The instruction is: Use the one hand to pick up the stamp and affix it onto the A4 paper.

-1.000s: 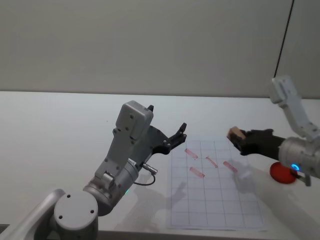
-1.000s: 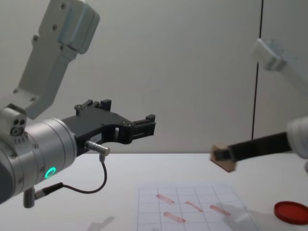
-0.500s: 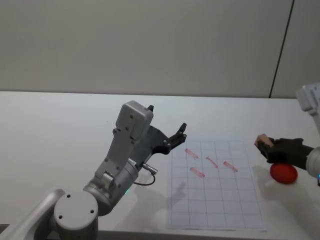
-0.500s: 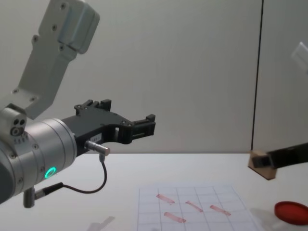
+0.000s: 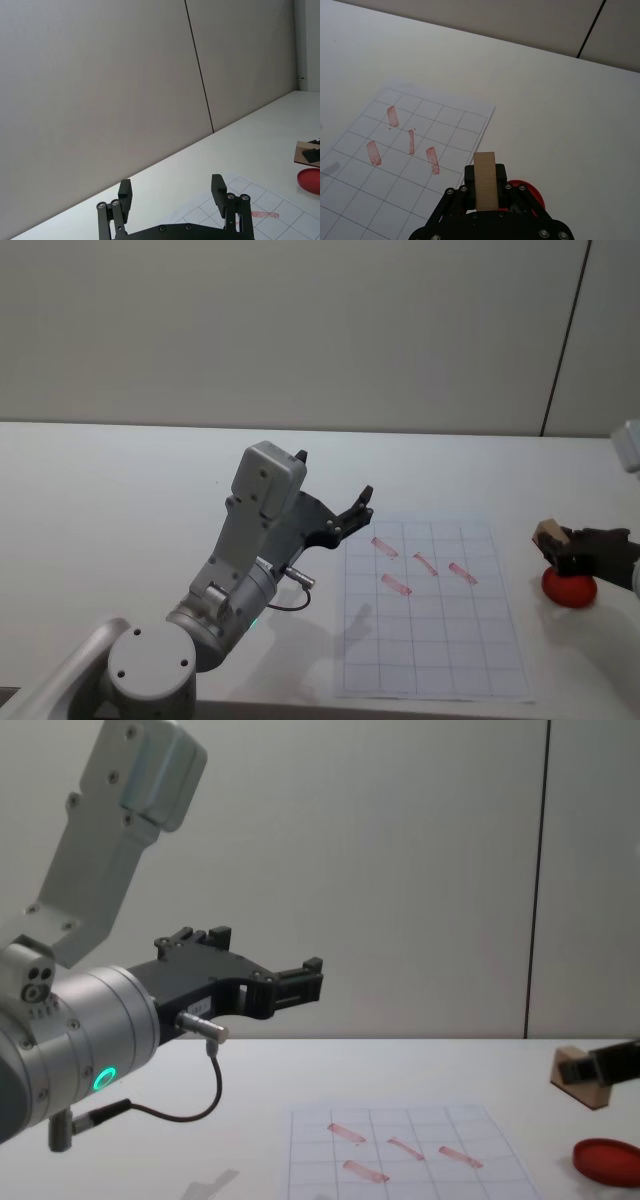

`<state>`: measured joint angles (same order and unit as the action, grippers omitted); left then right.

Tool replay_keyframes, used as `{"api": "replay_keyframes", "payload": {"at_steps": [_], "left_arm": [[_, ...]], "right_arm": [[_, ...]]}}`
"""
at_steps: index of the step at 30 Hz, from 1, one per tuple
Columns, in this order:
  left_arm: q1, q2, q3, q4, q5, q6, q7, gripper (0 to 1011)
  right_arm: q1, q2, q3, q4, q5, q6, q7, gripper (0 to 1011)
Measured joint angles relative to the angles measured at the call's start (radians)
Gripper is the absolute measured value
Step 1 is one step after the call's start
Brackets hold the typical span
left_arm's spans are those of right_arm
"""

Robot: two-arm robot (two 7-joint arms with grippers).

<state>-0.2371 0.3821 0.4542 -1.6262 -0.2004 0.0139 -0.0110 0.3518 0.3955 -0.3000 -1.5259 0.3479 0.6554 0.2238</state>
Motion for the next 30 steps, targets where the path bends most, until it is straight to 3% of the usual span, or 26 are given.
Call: {"api": "replay_keyframes", "payload": {"at_steps": [16, 30], "left_arm": [[0.0, 0.0, 0.0, 0.0, 0.0, 0.0, 0.0, 1002], [0.0, 0.0, 0.0, 0.0, 0.0, 0.0, 0.0, 1002]], "right_arm": [[-0.029, 0.017, 0.014, 0.018, 0.013, 0.009, -0.034, 216], [-0.02, 0.013, 0.017, 0.07, 0.0, -0.009, -0.037, 214]]}}
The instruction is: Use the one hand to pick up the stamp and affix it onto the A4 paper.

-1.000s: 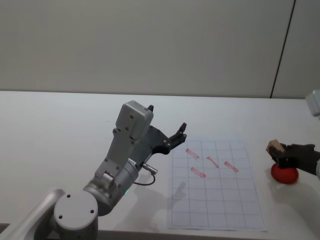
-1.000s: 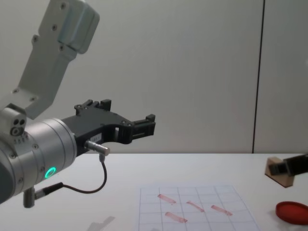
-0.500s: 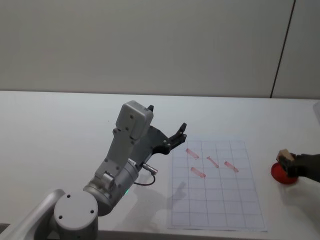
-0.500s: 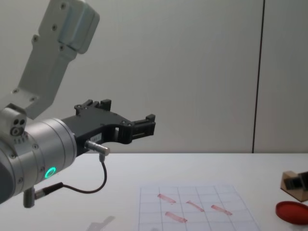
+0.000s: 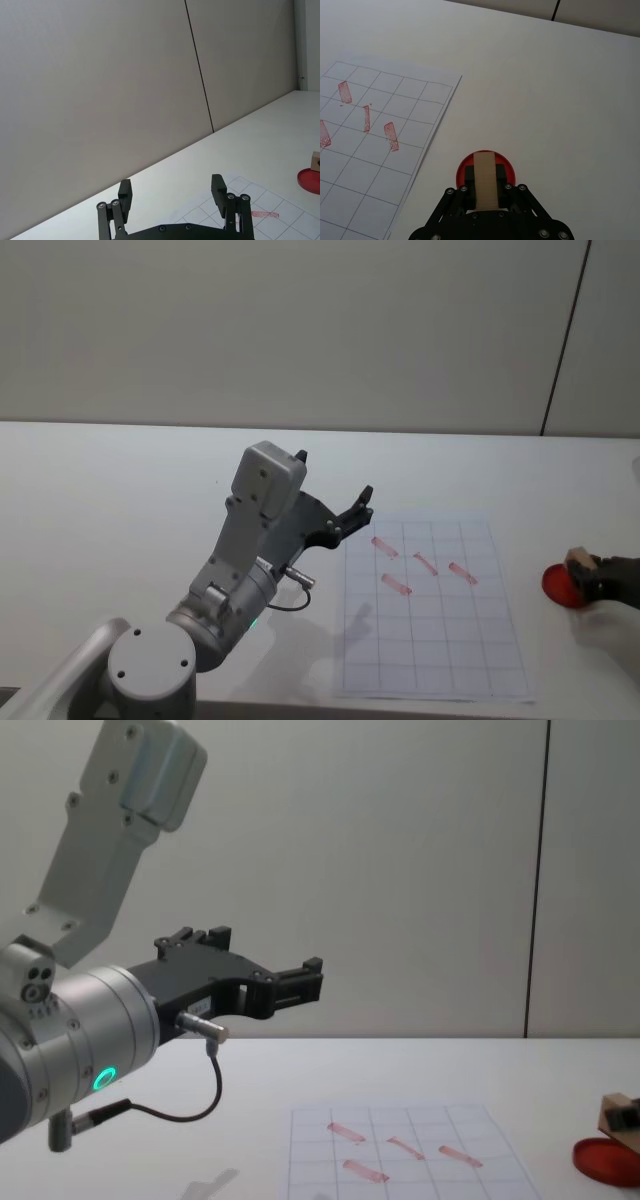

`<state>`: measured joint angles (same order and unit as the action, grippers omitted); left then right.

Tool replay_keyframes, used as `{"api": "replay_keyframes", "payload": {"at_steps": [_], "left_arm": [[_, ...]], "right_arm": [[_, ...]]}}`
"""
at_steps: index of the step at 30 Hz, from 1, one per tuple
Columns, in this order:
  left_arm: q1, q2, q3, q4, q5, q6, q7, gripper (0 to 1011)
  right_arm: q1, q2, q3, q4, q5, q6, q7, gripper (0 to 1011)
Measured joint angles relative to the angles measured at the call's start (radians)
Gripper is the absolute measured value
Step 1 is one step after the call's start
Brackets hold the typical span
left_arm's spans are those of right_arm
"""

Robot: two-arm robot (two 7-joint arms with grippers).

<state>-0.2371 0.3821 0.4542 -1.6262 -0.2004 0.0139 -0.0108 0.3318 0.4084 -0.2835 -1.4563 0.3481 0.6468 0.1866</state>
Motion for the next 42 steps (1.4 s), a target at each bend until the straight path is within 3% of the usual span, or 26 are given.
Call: {"api": "replay_keyframes", "payload": {"at_steps": [28, 42], "left_arm": [[0.0, 0.0, 0.0, 0.0, 0.0, 0.0, 0.0, 1002], [0.0, 0.0, 0.0, 0.0, 0.0, 0.0, 0.0, 1002]], "right_arm": [[0.041, -0.02, -0.008, 0.081, -0.046, -0.021, 0.041, 218], [0.045, -0.022, -0.009, 0.089, -0.05, -0.023, 0.046, 652]]}}
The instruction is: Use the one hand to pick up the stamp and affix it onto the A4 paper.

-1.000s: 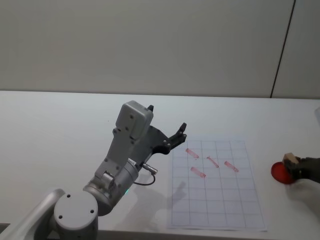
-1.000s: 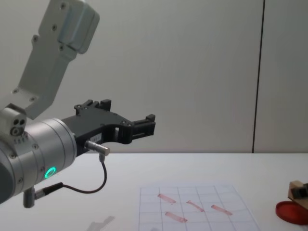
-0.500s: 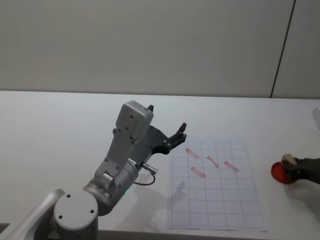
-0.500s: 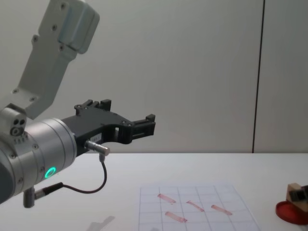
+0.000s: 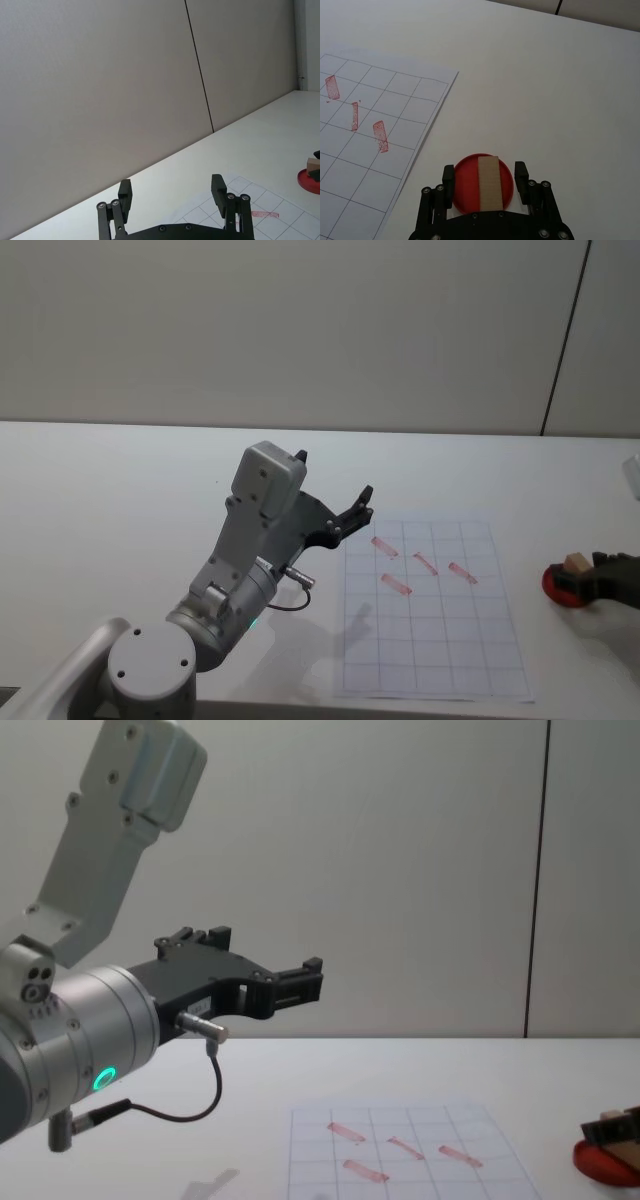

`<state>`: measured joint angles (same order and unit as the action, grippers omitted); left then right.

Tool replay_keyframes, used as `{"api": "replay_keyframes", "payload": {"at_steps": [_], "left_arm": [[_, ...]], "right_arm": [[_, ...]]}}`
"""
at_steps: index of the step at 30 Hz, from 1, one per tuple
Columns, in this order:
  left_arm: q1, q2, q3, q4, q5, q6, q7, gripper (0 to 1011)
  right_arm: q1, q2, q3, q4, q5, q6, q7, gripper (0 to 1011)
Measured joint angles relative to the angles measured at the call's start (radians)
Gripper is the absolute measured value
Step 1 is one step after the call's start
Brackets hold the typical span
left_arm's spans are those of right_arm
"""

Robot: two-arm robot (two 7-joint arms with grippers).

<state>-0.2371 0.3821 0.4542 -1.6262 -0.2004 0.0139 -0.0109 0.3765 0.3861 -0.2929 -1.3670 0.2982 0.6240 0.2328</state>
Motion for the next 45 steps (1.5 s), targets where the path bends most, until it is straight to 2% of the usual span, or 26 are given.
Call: {"api": "replay_keyframes", "payload": {"at_steps": [3, 5, 6, 12, 18, 35, 45], "left_arm": [[0.0, 0.0, 0.0, 0.0, 0.0, 0.0, 0.0, 1002], [0.0, 0.0, 0.0, 0.0, 0.0, 0.0, 0.0, 1002], [0.0, 0.0, 0.0, 0.0, 0.0, 0.0, 0.0, 1002], [0.0, 0.0, 0.0, 0.0, 0.0, 0.0, 0.0, 1002], [0.0, 0.0, 0.0, 0.0, 0.0, 0.0, 0.0, 1002], [0.0, 0.0, 0.0, 0.0, 0.0, 0.0, 0.0, 1002], [0.0, 0.0, 0.0, 0.0, 0.0, 0.0, 0.0, 1002]], "right_arm": [[0.0, 0.0, 0.0, 0.001, 0.0, 0.0, 0.001, 760], [0.0, -0.001, 0.0, 0.001, -0.001, -0.002, 0.002, 790], [0.0, -0.001, 0.0, 0.001, -0.001, -0.002, 0.002, 853], [-0.001, -0.001, -0.002, -0.004, -0.009, -0.035, 0.011, 997], [-0.005, 0.0, -0.005, -0.014, -0.018, -0.083, 0.021, 1001], [-0.016, -0.004, -0.017, -0.065, -0.036, -0.304, 0.075, 1001], [-0.019, -0.008, -0.021, -0.083, -0.037, -0.371, 0.093, 1001]]}}
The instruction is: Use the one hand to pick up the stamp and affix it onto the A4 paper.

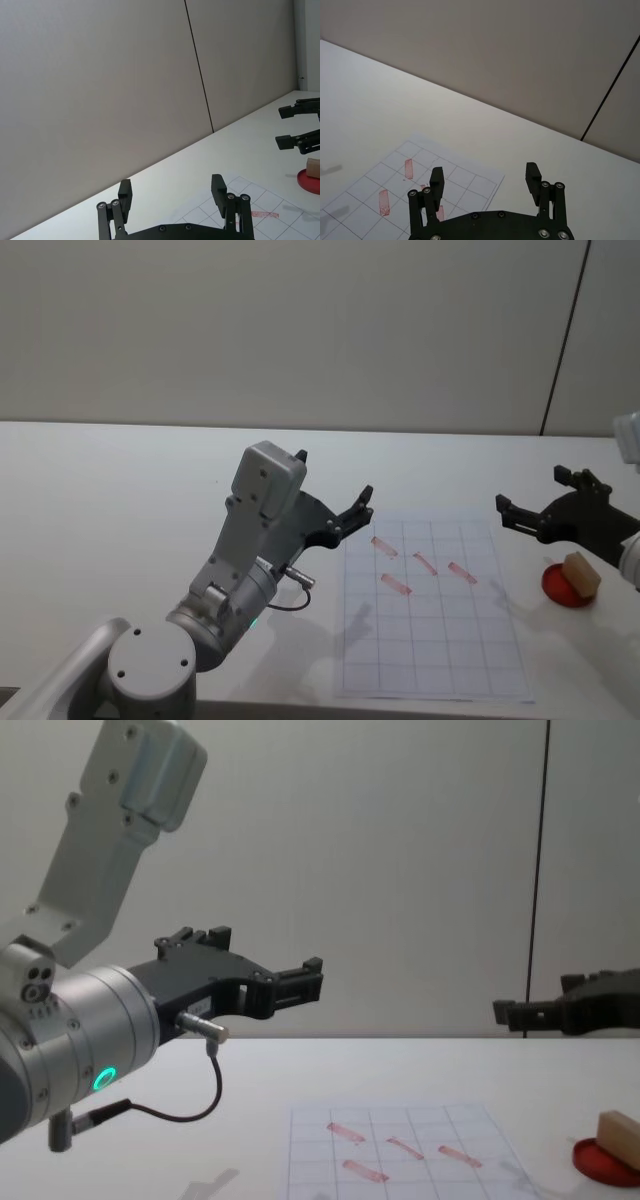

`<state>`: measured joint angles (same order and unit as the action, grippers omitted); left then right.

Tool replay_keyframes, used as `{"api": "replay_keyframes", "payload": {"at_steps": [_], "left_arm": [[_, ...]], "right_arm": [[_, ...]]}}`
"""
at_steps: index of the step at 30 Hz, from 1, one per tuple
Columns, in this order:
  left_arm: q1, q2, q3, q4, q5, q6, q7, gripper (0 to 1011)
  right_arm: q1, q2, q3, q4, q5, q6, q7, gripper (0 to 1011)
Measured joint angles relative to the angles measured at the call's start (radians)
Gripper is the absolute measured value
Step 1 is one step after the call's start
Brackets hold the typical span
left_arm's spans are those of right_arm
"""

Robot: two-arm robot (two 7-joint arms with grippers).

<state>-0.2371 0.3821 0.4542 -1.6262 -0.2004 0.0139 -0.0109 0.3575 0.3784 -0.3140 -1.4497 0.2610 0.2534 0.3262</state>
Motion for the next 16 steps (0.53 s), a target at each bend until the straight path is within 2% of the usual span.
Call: {"api": "replay_keyframes", "payload": {"at_steps": [16], "left_arm": [[0.0, 0.0, 0.0, 0.0, 0.0, 0.0, 0.0, 1002]], "right_arm": [[-0.002, -0.002, -0.003, -0.011, -0.001, -0.04, 0.011, 1001]]}}
